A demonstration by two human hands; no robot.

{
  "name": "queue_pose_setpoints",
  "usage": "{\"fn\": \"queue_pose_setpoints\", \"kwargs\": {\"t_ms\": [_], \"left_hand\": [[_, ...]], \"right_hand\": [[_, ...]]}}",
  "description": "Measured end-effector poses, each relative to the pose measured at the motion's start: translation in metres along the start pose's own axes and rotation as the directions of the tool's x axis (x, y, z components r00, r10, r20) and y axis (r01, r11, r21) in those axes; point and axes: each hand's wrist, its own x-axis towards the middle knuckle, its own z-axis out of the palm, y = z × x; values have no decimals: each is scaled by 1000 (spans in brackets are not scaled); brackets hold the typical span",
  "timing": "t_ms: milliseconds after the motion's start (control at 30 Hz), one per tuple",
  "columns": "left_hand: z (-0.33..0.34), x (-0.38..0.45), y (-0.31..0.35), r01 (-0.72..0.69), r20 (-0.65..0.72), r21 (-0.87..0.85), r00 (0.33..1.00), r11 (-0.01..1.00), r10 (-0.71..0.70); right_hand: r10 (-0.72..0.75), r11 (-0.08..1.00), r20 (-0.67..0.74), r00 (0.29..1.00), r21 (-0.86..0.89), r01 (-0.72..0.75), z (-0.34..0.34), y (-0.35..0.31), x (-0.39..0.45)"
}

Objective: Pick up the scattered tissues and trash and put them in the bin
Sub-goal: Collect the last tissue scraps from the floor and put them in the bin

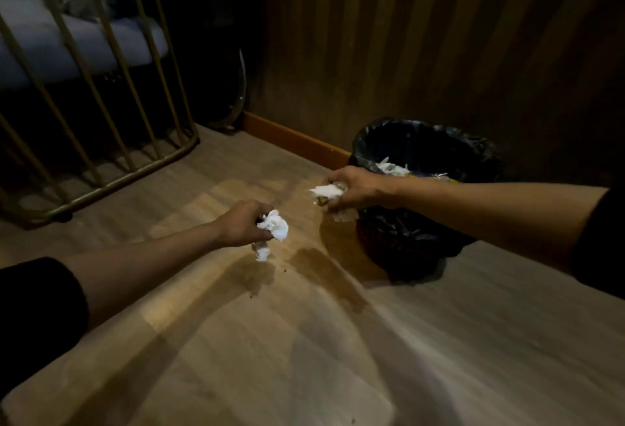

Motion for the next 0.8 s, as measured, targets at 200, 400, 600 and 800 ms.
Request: {"fn": "queue_pose_setpoints", "kwargs": {"t_ms": [200,400,600,800], "left_hand": [[-41,57,84,-90,-193,-121,979,989,65],[-66,105,168,-191,-292,-156,946,969,140],[-63,160,240,-206,-375,-307,924,929,81],[-37,199,275,-94,-336,-416,940,904,-57]], "right_hand": [[136,950,-178,975,302,-77,-85,14,-45],[344,859,-295,892,481,-173,-134,57,-78],[487,812,-427,762,542,-216,-158,80,-95],[588,752,-468,659,618,-232,-168,96,-101]]}}
